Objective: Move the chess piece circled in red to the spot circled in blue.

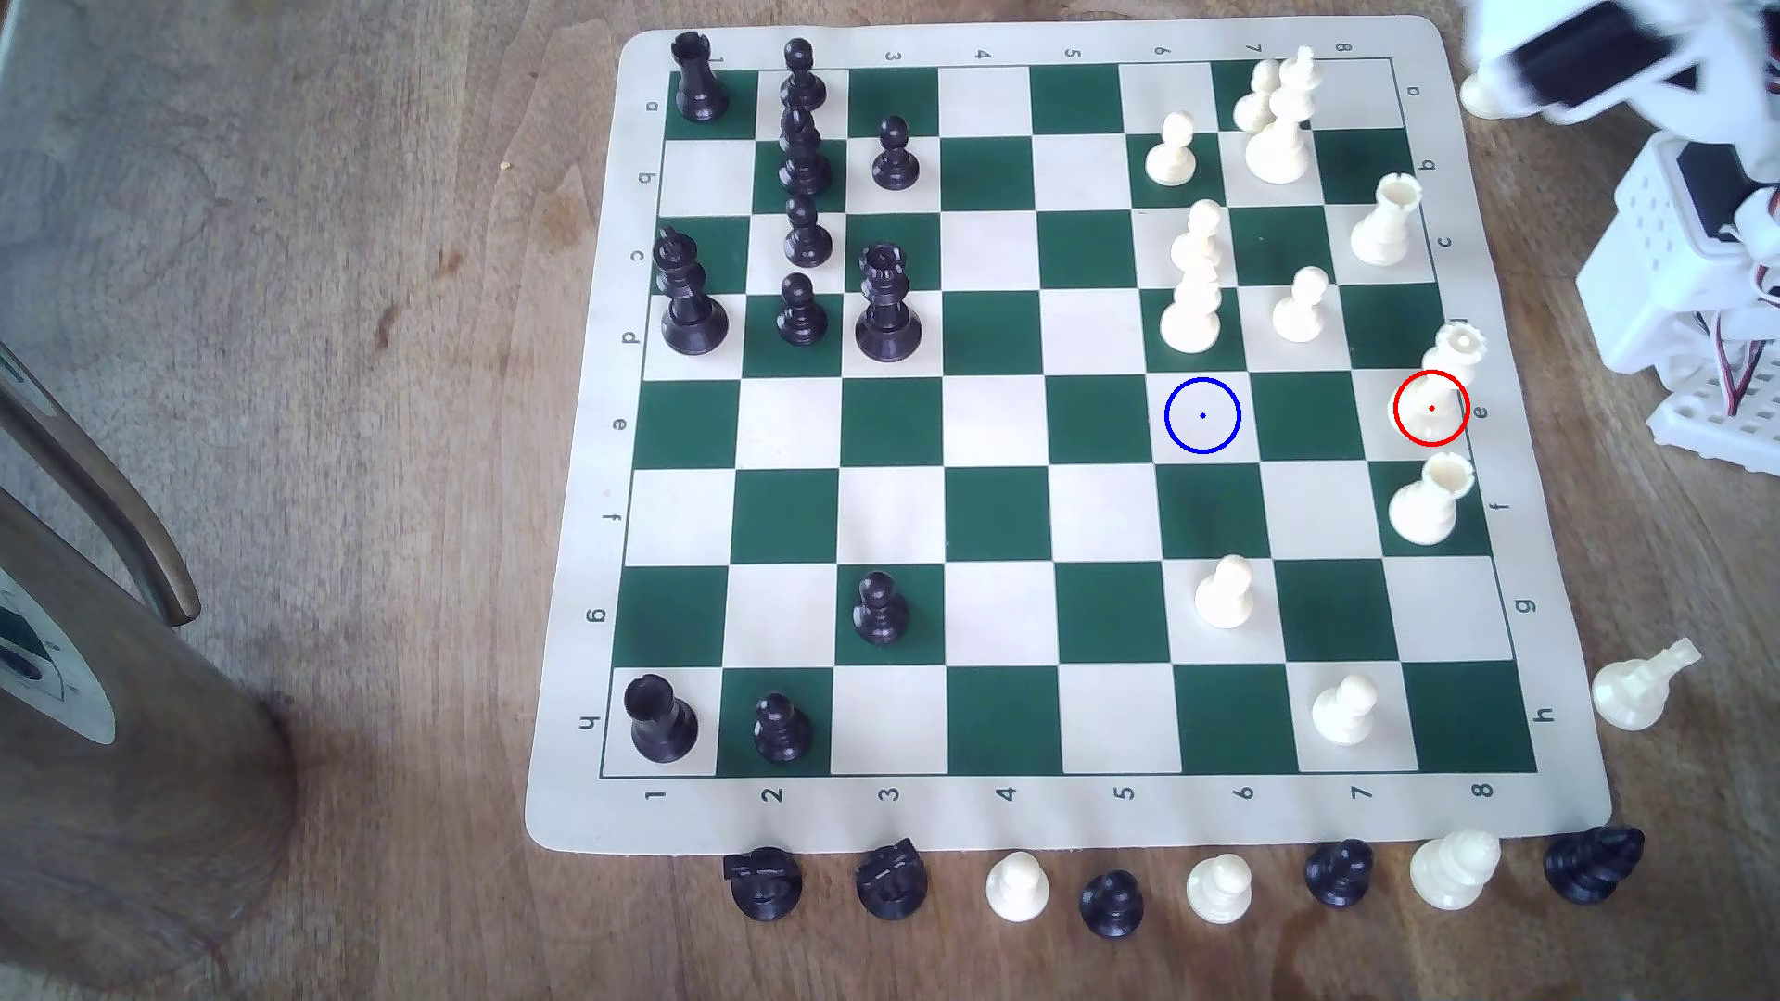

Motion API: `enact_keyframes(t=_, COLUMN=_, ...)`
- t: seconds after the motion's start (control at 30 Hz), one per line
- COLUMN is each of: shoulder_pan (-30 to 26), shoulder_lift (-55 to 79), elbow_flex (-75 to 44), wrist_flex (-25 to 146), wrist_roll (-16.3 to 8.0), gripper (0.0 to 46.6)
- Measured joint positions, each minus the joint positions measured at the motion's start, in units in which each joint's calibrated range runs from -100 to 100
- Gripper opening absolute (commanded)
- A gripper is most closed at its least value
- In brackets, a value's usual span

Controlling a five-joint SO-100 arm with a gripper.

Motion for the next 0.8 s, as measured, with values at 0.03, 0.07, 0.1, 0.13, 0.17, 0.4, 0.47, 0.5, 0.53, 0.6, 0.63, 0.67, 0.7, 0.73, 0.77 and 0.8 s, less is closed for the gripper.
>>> enact_keyframes(t=0.03, shoulder_pan=0.5, shoulder_lift=0.8, elbow_flex=-0.5, wrist_flex=6.0, wrist_roll=-0.5, gripper=5.7)
enact_keyframes(t=0.07, shoulder_pan=0.8, shoulder_lift=1.3, elbow_flex=-1.7, wrist_flex=11.3, wrist_roll=-1.0, gripper=8.0)
enact_keyframes(t=0.1, shoulder_pan=1.0, shoulder_lift=2.0, elbow_flex=-3.3, wrist_flex=17.1, wrist_roll=-1.7, gripper=8.6)
enact_keyframes(t=0.13, shoulder_pan=1.3, shoulder_lift=4.4, elbow_flex=-6.6, wrist_flex=26.6, wrist_roll=-3.2, gripper=7.8)
enact_keyframes(t=0.17, shoulder_pan=1.3, shoulder_lift=5.4, elbow_flex=-8.6, wrist_flex=31.2, wrist_roll=-4.2, gripper=7.3)
enact_keyframes(t=0.4, shoulder_pan=2.7, shoulder_lift=28.9, elbow_flex=-38.2, wrist_flex=65.2, wrist_roll=-10.5, gripper=14.1)
enact_keyframes(t=0.47, shoulder_pan=2.4, shoulder_lift=31.6, elbow_flex=-42.1, wrist_flex=68.9, wrist_roll=-11.3, gripper=19.1)
enact_keyframes(t=0.5, shoulder_pan=2.1, shoulder_lift=32.6, elbow_flex=-44.1, wrist_flex=71.1, wrist_roll=-11.6, gripper=19.5)
enact_keyframes(t=0.53, shoulder_pan=1.5, shoulder_lift=33.3, elbow_flex=-45.9, wrist_flex=73.5, wrist_roll=-11.9, gripper=18.0)
enact_keyframes(t=0.6, shoulder_pan=1.3, shoulder_lift=35.2, elbow_flex=-49.4, wrist_flex=78.8, wrist_roll=-12.2, gripper=17.2)
enact_keyframes(t=0.63, shoulder_pan=1.6, shoulder_lift=35.9, elbow_flex=-50.4, wrist_flex=80.1, wrist_roll=-12.2, gripper=17.2)
enact_keyframes(t=0.67, shoulder_pan=1.8, shoulder_lift=36.8, elbow_flex=-51.3, wrist_flex=82.1, wrist_roll=-12.2, gripper=17.4)
enact_keyframes(t=0.7, shoulder_pan=1.9, shoulder_lift=38.0, elbow_flex=-52.0, wrist_flex=86.1, wrist_roll=-12.2, gripper=16.3)
enact_keyframes(t=0.73, shoulder_pan=2.0, shoulder_lift=38.5, elbow_flex=-52.1, wrist_flex=87.7, wrist_roll=-12.2, gripper=15.2)
enact_keyframes(t=0.77, shoulder_pan=1.9, shoulder_lift=39.0, elbow_flex=-52.1, wrist_flex=89.1, wrist_roll=-12.2, gripper=15.0)
enact_keyframes(t=0.8, shoulder_pan=1.8, shoulder_lift=39.5, elbow_flex=-52.1, wrist_flex=90.8, wrist_roll=-12.2, gripper=14.7)
